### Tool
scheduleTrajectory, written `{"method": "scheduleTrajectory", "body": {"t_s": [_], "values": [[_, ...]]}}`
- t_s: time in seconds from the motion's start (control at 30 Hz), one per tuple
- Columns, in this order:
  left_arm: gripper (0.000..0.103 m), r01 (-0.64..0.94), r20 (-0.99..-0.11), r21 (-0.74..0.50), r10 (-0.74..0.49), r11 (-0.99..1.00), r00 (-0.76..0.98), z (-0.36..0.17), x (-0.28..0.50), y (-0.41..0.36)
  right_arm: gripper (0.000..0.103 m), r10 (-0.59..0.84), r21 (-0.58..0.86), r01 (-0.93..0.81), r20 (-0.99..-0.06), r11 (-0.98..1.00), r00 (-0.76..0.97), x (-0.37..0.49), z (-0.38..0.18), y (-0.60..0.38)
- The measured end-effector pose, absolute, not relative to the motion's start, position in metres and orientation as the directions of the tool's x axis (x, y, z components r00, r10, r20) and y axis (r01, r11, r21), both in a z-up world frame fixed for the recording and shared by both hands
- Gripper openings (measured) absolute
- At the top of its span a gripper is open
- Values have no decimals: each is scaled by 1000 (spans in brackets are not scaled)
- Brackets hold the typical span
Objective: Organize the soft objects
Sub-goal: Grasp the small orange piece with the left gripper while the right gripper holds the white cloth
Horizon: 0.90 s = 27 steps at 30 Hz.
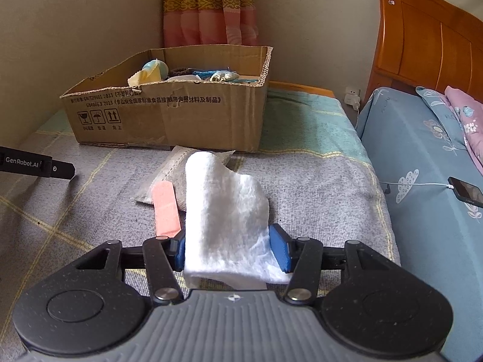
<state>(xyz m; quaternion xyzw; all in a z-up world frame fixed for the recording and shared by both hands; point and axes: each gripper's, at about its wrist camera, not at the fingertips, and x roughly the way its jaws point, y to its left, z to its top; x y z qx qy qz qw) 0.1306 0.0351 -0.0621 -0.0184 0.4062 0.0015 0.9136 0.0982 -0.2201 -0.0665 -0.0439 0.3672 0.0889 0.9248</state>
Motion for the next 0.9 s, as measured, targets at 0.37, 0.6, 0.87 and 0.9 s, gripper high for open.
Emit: {"method": "scheduleTrajectory", "body": {"t_s": [0.37,0.6,0.87,0.9], "values": [[23,-46,-732,-28,11,999,681,-62,130,45,58,138,-12,-201,-686,979,714,99,-67,-221],[21,-35,-736,-35,-2,999,677,-61,130,47,55,144,0,-201,-694,980,705,101,-65,-223],[20,7,-739,-24,-23,1000,674,-59,128,47,42,139,5,-191,-704,981,697,105,-62,-228],[20,15,-739,-17,-23,1000,674,-59,127,47,34,136,3,-189,-706,982,695,105,-62,-228]]}}
